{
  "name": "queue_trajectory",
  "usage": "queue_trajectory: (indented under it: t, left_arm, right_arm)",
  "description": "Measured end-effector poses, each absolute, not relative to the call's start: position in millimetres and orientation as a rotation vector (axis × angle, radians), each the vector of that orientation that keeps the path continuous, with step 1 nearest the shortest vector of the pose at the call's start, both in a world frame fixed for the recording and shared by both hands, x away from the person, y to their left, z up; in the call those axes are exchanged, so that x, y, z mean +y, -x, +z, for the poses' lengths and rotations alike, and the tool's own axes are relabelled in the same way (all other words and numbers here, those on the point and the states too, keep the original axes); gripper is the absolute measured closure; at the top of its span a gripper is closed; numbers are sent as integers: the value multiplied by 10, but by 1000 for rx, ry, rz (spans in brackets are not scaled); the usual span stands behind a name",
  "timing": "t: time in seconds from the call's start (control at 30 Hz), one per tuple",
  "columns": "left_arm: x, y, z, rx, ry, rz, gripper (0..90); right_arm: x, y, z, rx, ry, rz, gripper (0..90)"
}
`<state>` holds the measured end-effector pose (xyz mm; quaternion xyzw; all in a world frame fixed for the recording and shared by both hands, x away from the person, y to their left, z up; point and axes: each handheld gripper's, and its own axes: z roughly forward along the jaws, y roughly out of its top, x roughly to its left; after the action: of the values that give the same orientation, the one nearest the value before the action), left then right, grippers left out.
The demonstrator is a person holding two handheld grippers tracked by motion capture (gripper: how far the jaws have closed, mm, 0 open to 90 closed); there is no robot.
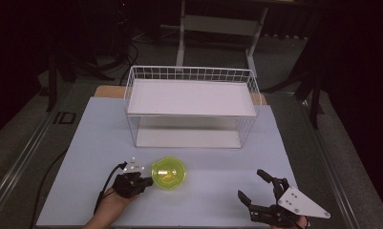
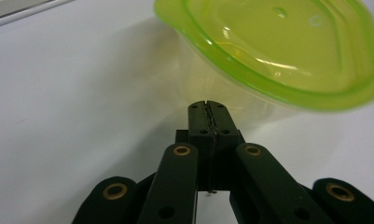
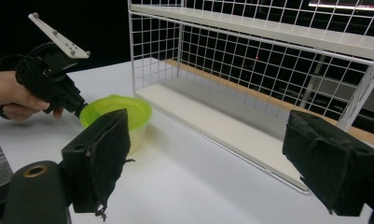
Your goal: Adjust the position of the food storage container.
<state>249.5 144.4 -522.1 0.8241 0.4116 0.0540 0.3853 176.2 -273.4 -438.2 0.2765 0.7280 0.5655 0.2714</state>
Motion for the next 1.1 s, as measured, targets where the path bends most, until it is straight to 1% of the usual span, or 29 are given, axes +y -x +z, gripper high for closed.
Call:
queue_trajectory:
  t: [0.27,0.37,0.6,0.87,1.1]
  left_arm:
    - [1118,-2482,-5215,964,-2139,73,900]
    - [1121,-2469,-5230,971,-2149,60,900]
    - [1279,-2576,-5222,1056,-2089,108,900]
    - [1195,-2704,-5254,1049,-2091,116,900]
    - [1060,-2612,-5251,987,-2128,68,900]
  right_arm:
    - [-2734,-1753,-4379,1966,-738,1522,148]
    - [-2745,-1757,-4381,1962,-741,1525,149]
    - [-2737,-1767,-4386,1966,-745,1525,149]
    - [-2749,-1764,-4390,1964,-752,1527,149]
    - [-2762,-1766,-4386,1961,-749,1527,149]
